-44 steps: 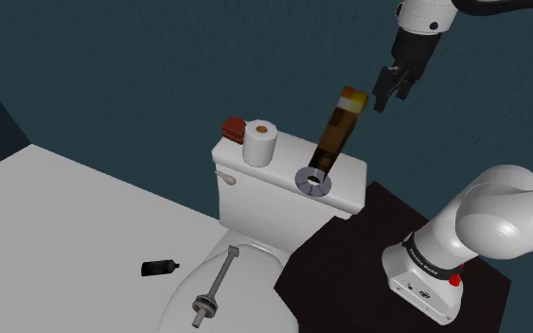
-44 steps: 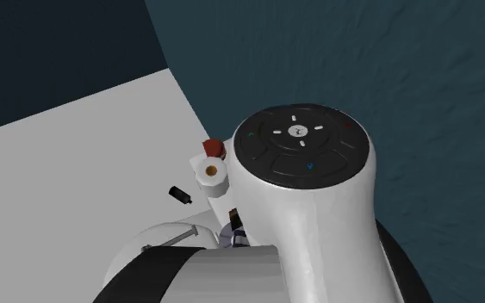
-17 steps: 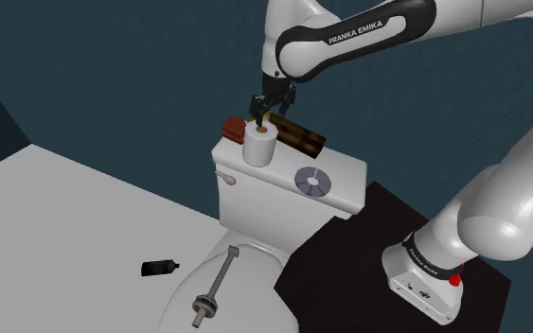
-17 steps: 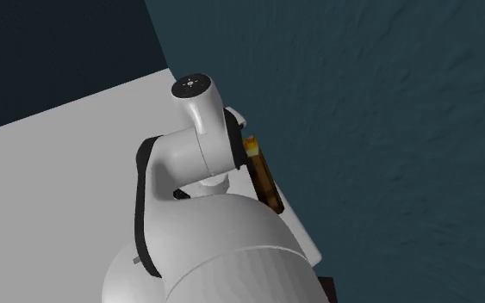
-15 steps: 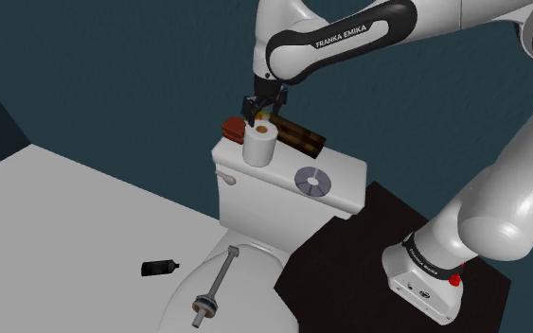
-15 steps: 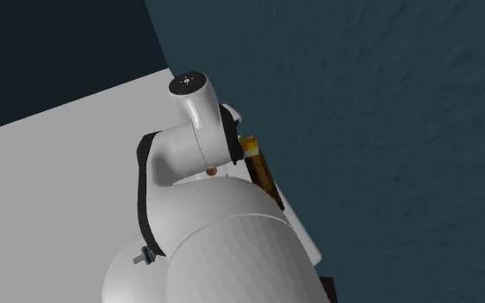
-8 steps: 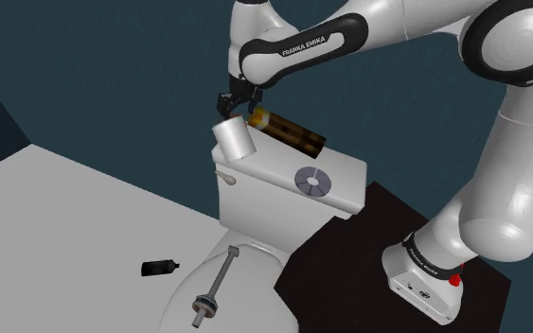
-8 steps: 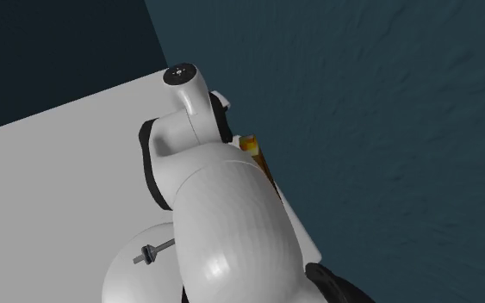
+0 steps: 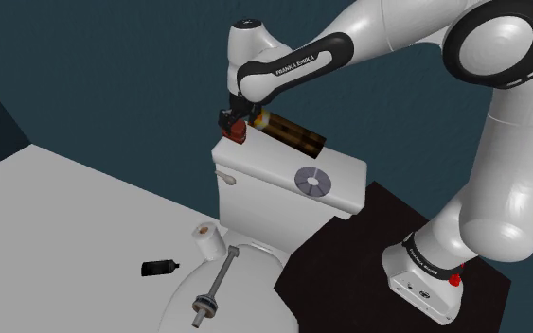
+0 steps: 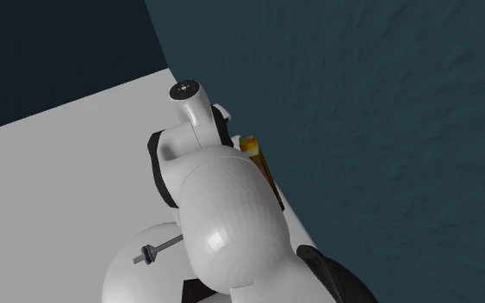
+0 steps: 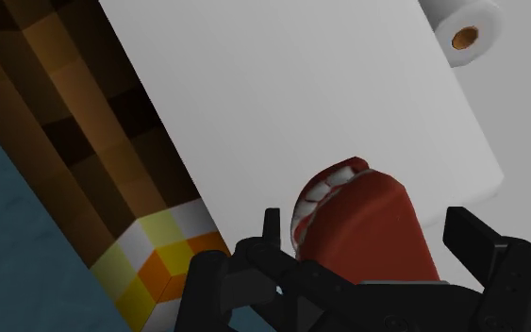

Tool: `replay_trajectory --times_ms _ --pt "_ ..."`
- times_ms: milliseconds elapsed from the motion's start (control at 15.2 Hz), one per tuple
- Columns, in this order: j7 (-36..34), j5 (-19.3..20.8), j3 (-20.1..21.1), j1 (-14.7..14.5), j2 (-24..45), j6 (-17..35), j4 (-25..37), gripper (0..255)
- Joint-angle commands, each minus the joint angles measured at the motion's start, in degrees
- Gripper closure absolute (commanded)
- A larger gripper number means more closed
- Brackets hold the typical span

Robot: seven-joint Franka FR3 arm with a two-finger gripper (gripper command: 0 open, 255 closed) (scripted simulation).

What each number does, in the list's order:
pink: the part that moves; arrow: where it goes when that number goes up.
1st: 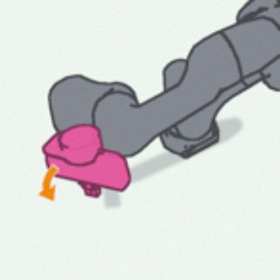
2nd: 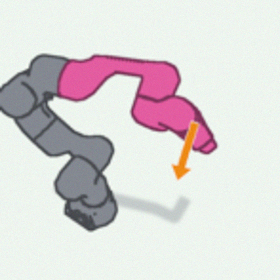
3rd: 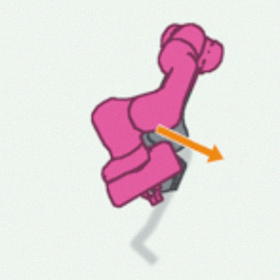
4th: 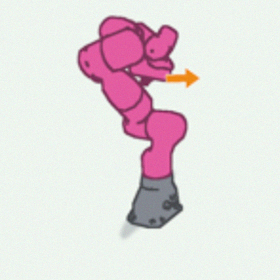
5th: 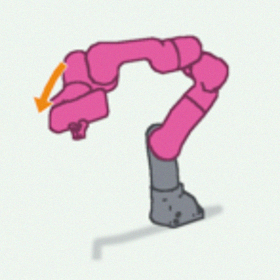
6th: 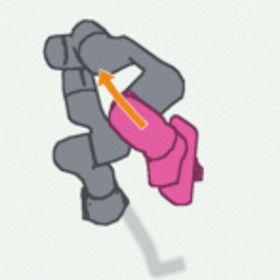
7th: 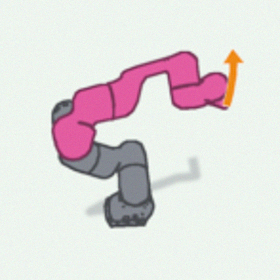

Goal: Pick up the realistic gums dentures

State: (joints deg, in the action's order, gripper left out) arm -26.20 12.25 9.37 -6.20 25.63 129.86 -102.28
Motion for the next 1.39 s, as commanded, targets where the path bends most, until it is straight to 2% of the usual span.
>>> replay_trajectory --times_ms 0,594,1320 --pt "0.0 0.1 0.0 0.0 0.1 0.3 -0.1 255" --pt "-0.1 0.1 0.0 0.0 0.2 0.3 -0.1 255" --pt "1.3 -1.4 0.6 0.3 -3.9 -6.5 2.8 255"
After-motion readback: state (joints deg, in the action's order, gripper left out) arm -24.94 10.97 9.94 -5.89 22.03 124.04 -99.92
